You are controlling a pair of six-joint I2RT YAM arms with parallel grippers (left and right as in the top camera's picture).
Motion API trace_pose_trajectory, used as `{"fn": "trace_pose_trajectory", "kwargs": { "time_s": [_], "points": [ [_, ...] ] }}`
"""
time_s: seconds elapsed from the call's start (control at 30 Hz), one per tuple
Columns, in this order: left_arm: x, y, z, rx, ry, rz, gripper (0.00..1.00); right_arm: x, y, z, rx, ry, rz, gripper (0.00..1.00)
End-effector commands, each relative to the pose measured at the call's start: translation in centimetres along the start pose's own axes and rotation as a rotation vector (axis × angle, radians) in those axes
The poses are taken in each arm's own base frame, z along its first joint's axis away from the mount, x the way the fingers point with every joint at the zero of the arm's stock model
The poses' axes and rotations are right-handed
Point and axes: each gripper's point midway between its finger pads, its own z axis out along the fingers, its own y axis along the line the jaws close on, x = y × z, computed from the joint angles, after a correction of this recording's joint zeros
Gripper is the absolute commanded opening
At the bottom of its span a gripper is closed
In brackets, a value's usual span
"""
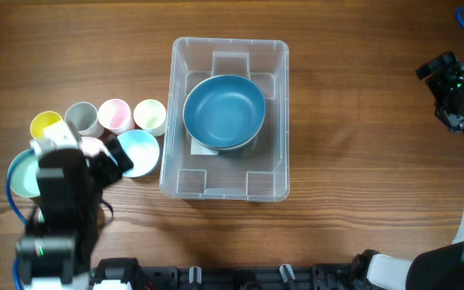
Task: Pack container
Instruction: 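Retract the right arm and reach the left gripper to the mint bowl, then grasp the mint green bowl rim with the left gripper and lift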
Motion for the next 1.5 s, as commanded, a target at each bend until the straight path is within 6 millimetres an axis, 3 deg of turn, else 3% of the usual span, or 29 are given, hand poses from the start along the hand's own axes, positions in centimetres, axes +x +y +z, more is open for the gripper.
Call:
{"fn": "trace_pose_trajectory", "kwargs": {
  "time_s": [0.0,0.1,0.2,0.3,0.4,0.57,0.6,0.77,1.03,1.3,1.47],
  "points": [
    [-3.0,-4.0,0.4,0.13,0.064,0.032,1.0,0.1,0.1,0.3,-0.004,0.009,0.007,1.0],
    [-0.4,-6.6,0.9,0.27,0.226,0.035,1.0,0.1,0.1,0.3,-0.004,0.009,0.007,1.0],
    [1.2,-5.8,2.0,0.205,0.315,-0.012,1.0,0.1,0.1,0.3,-0.004,0.009,0.007,1.0],
    [3.7,-1.0,2.4,-0.09,0.414,-0.316,1.0,0.1,0.1,0.3,-0.004,0.009,0.007,1.0],
    [4.1,2.9,2.0,-0.288,0.386,-0.448,1.0,0.1,0.1,0.3,-0.004,0.009,0.007,1.0],
    [4.2,7.2,1.0,-0.438,0.357,-0.629,1.0,0.1,0.1,0.3,-0.004,0.009,0.007,1.0],
    [4.7,8.9,0.8,-0.499,0.353,-0.715,1.0,0.1,0.1,0.3,-0.004,0.009,0.007,1.0],
    [8.8,12.5,1.1,-0.622,0.421,-0.895,1.0,0.1,0.1,0.3,-0.004,0.009,0.008,1.0],
    [15.8,15.8,2.8,-0.706,0.489,-1.078,1.0,0.1,0.1,0.3,-0.004,0.009,0.007,0.99],
    [19.2,16.7,4.3,-0.732,0.486,-1.079,0.93,0.1,0.1,0.3,-0.004,0.009,0.007,1.0],
    [20.9,17.1,5.4,-0.727,0.459,-1.092,0.8,0.1,0.1,0.3,-0.004,0.009,0.007,1.0]
  ]
}}
